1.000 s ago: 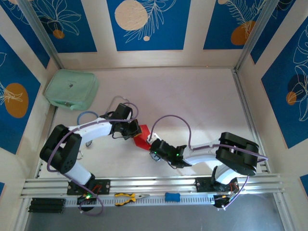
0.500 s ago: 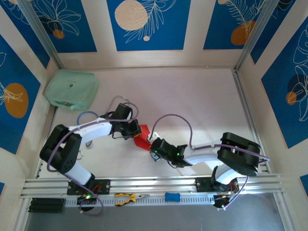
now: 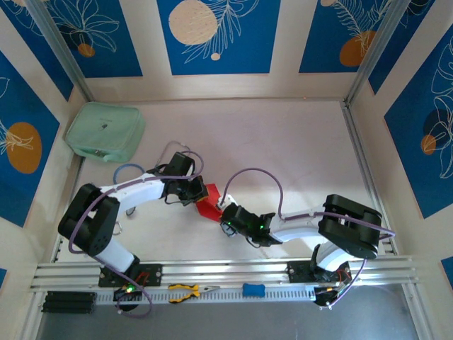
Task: Fold a paper plane with a square sheet of paper (pick it up from the middle)
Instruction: Fourth fold the wing at the center of the table.
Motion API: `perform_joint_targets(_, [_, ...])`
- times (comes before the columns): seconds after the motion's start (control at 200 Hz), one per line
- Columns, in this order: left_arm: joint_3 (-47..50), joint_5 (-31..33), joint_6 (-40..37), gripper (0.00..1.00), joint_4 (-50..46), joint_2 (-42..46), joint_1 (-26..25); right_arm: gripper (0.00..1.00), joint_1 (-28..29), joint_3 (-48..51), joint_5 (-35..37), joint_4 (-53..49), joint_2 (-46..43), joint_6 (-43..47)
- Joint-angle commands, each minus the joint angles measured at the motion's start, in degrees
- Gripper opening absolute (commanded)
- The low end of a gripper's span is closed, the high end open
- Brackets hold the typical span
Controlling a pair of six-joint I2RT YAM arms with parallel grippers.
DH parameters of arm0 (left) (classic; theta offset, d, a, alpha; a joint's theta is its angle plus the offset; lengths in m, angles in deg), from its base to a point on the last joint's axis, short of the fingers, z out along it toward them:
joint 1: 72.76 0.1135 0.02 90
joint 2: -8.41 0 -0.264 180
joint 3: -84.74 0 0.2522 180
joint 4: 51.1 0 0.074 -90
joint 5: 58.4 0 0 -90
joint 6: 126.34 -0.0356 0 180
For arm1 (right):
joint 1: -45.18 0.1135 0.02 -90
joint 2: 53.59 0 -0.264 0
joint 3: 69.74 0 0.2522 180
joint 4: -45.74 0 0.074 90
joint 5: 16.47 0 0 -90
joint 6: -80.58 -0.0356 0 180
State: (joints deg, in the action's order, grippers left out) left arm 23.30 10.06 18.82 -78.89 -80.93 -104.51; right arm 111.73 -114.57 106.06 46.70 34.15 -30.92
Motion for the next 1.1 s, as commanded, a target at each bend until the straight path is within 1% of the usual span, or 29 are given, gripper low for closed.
perform_joint_targets(0.0, [-0.17,0.1,-0.22,0.03,-0.66,1.44,0.23,0.16,-0.42,-0.21,-1.03,0.2,0.49,-0.09])
perform_joint_targets(0.26, [-0.03,-0.01,-0.23,0.03,-0.43,1.41,0.21,0.15,-0.43,-0.5,-1.08,0.31,0.85,0.26])
perform_joint_targets(0.375, [0.18,0.01,-0.14,0.03,-0.39,1.61,0.22,0.13,-0.58,-0.57,-1.2,0.44,0.85,0.49])
perform_joint_targets(0.45, [0.07,0.07,-0.22,0.03,-0.47,1.54,0.2,0.09,-0.55,-0.4,-1.59,1.13,0.78,0.69])
perform_joint_targets(0.56, [0.11,0.24,-0.28,0.03,-0.62,1.54,0.19,0.08,-0.54,-0.36,-1.77,1.3,0.76,0.52])
perform_joint_targets(0.67, [-0.19,0.6,-0.72,0.06,-1.37,1.63,0.29,0.06,-0.65,-0.38,-2.42,1.06,0.86,0.27])
perform_joint_targets(0.695, [-0.36,0.91,-0.83,0.09,-1.8,1.76,0.37,0.06,-0.69,-0.47,-2.67,0.89,0.85,0.07])
perform_joint_targets(0.73, [-0.61,1.4,-1.22,0.17,-2.41,1.97,0.53,0.05,-0.86,-0.51,-3.13,0.67,0.94,-0.31])
perform_joint_targets(0.795, [-0.95,2.45,-1.87,0.27,-3.71,2.85,0.8,0.05,-1.29,-0.68,-4.53,0.47,1.19,-1.55])
perform_joint_targets(0.865, [-1.51,4.41,-2.86,0.44,-5.65,4.37,1.16,0.05,-1.95,-0.79,-7.18,1.01,1.58,-2.93])
perform_joint_targets(0.935, [-2.02,6.63,-3.69,0.57,-7.57,6.25,1.42,0.05,-2.5,-1.01,-8.52,1.31,2.15,-4.75])
perform_joint_targets(0.97, [-2.27,7.56,-3.95,0.6,-8.53,7.17,1.54,0.05,-2.71,-1.08,-9.42,1.61,2.49,-5.59])
perform_joint_targets(1.03, [-2.56,8.63,-4.34,0.64,-9.61,8.52,1.67,0.05,-3.1,-1.11,-10.44,2.08,3.1,-7.27])
perform_joint_targets(1.095, [-2.58,8.89,-4.56,0.64,-10.03,9.25,1.72,0.05,-3.47,-0.77,-11.68,3.29,3.63,-8.41])
